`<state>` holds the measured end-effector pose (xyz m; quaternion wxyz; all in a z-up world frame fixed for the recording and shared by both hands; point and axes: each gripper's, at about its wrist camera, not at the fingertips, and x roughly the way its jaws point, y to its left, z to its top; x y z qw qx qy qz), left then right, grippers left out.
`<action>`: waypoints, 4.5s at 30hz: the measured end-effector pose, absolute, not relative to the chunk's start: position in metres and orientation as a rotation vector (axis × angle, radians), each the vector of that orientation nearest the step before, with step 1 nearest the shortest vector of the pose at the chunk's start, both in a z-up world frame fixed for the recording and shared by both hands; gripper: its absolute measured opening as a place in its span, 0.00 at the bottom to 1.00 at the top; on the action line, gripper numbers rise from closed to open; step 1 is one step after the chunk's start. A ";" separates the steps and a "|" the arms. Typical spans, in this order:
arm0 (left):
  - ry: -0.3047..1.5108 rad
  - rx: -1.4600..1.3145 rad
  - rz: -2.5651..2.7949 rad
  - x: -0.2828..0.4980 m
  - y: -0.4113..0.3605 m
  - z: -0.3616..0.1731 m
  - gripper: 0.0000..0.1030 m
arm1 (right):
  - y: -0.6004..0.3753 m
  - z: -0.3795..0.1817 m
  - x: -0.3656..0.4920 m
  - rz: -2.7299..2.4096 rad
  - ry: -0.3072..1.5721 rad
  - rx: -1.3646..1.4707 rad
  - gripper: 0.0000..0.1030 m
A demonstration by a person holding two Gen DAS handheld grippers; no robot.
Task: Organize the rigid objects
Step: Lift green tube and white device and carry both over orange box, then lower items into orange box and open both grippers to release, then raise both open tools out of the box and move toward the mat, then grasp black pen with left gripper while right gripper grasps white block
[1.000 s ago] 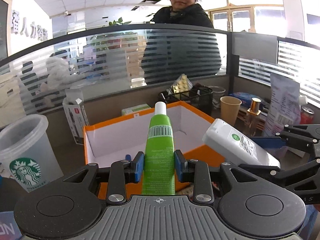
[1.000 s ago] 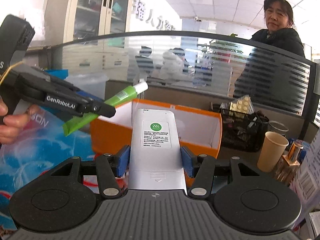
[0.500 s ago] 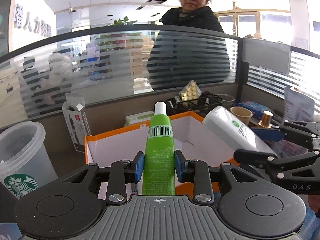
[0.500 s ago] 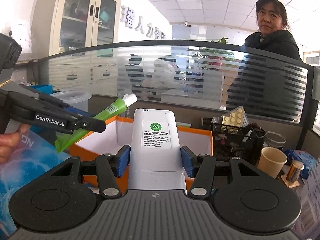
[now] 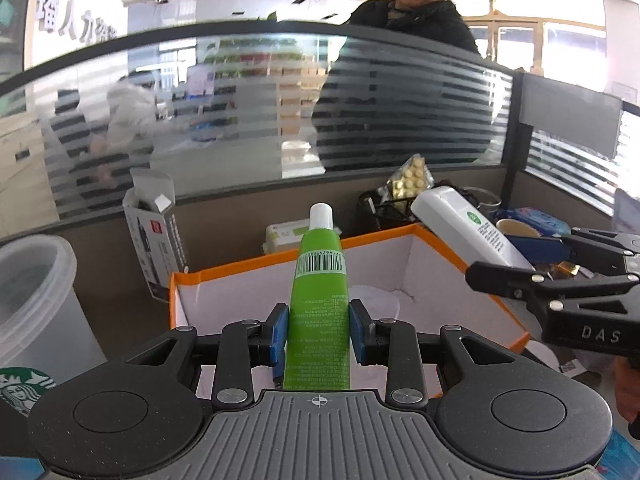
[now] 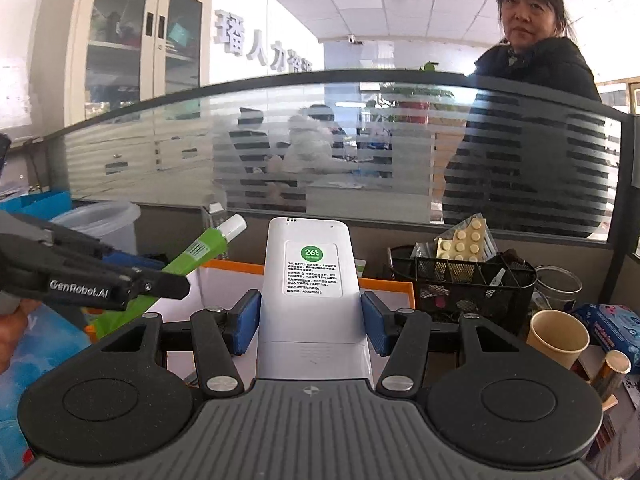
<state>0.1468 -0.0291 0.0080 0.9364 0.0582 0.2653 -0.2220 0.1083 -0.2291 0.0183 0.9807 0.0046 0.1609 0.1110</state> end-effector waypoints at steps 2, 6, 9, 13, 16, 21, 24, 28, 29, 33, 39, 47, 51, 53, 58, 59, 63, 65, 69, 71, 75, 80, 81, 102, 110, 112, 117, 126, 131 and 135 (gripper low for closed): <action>0.562 0.115 -0.447 0.154 -0.029 0.002 0.29 | -0.230 0.015 0.118 0.221 0.340 0.016 0.50; 0.606 0.100 -0.433 0.171 -0.028 -0.010 0.29 | -0.230 0.005 0.135 0.205 0.377 0.024 0.50; 0.631 0.088 -0.423 0.181 -0.026 -0.019 0.29 | -0.229 -0.004 0.144 0.196 0.404 0.023 0.50; 0.660 0.077 -0.425 0.191 -0.024 -0.028 0.29 | -0.227 -0.012 0.152 0.193 0.434 0.017 0.50; 0.674 0.082 -0.428 0.195 -0.025 -0.034 0.29 | -0.226 -0.017 0.159 0.176 0.457 -0.008 0.50; 0.699 0.078 -0.425 0.200 -0.027 -0.043 0.29 | -0.225 -0.023 0.167 0.158 0.491 -0.034 0.50; 0.708 0.082 -0.422 0.201 -0.029 -0.046 0.29 | -0.223 -0.028 0.173 0.148 0.511 -0.049 0.50; 0.716 0.088 -0.417 0.202 -0.029 -0.049 0.29 | -0.222 -0.031 0.178 0.150 0.526 -0.043 0.50; 0.718 0.090 -0.415 0.202 -0.030 -0.049 0.29 | -0.223 -0.032 0.179 0.150 0.530 -0.042 0.50; 0.729 0.093 -0.405 0.203 -0.031 -0.050 0.29 | -0.222 -0.031 0.182 0.122 0.538 -0.074 0.50; 0.758 0.102 -0.397 0.206 -0.033 -0.053 0.29 | -0.217 -0.031 0.186 0.109 0.578 -0.147 0.50; 0.771 0.102 -0.402 0.207 -0.035 -0.056 0.30 | -0.204 -0.035 0.194 0.145 0.651 -0.259 0.50; 0.787 0.119 -0.400 0.206 -0.037 -0.057 0.30 | -0.200 -0.034 0.201 0.194 0.699 -0.265 0.50; 0.799 0.125 -0.403 0.206 -0.038 -0.059 0.30 | -0.199 -0.034 0.206 0.205 0.723 -0.281 0.50; 0.823 0.130 -0.396 0.207 -0.039 -0.064 0.30 | -0.194 -0.034 0.214 0.250 0.796 -0.338 0.33; 0.824 0.129 -0.397 0.207 -0.039 -0.065 0.30 | -0.192 -0.033 0.214 0.246 0.796 -0.356 0.33; 0.833 0.125 -0.391 0.208 -0.040 -0.068 0.30 | -0.191 -0.034 0.211 0.230 0.773 -0.377 0.33; 0.833 0.130 -0.390 0.208 -0.040 -0.068 0.30 | -0.193 -0.035 0.209 0.225 0.764 -0.366 0.34; 0.834 0.132 -0.380 0.208 -0.041 -0.069 0.31 | -0.195 -0.034 0.205 0.210 0.752 -0.369 0.34; 0.834 0.136 -0.373 0.207 -0.041 -0.069 0.31 | -0.196 -0.034 0.203 0.207 0.749 -0.370 0.34; 0.833 0.134 -0.365 0.205 -0.041 -0.068 0.34 | -0.199 -0.031 0.198 0.197 0.736 -0.365 0.34; 0.798 0.124 -0.374 0.197 -0.038 -0.059 0.65 | -0.205 -0.025 0.189 0.184 0.720 -0.350 0.36; 0.791 0.125 -0.375 0.194 -0.039 -0.057 0.67 | -0.206 -0.024 0.187 0.180 0.717 -0.348 0.36; 0.609 0.132 -0.259 0.091 0.044 -0.026 0.97 | -0.203 0.001 0.066 0.169 0.418 -0.225 0.52; 0.704 0.153 -0.244 0.052 0.056 -0.075 0.97 | -0.148 -0.041 0.041 0.340 0.456 -0.235 0.61; 0.712 0.157 -0.270 0.042 0.056 -0.082 0.97 | -0.138 -0.052 0.044 0.372 0.475 -0.223 0.61; 0.740 0.186 -0.330 0.031 0.052 -0.099 0.98 | -0.123 -0.073 0.053 0.431 0.512 -0.178 0.65; 0.753 0.156 -0.430 0.023 0.050 -0.114 0.98 | -0.113 -0.081 0.064 0.498 0.529 -0.151 0.59; 0.716 0.172 -0.439 0.020 0.047 -0.117 0.98 | -0.109 -0.087 0.073 0.496 0.553 -0.180 0.51; 0.674 0.180 -0.466 0.018 0.046 -0.121 0.98 | -0.110 -0.090 0.074 0.495 0.541 -0.188 0.52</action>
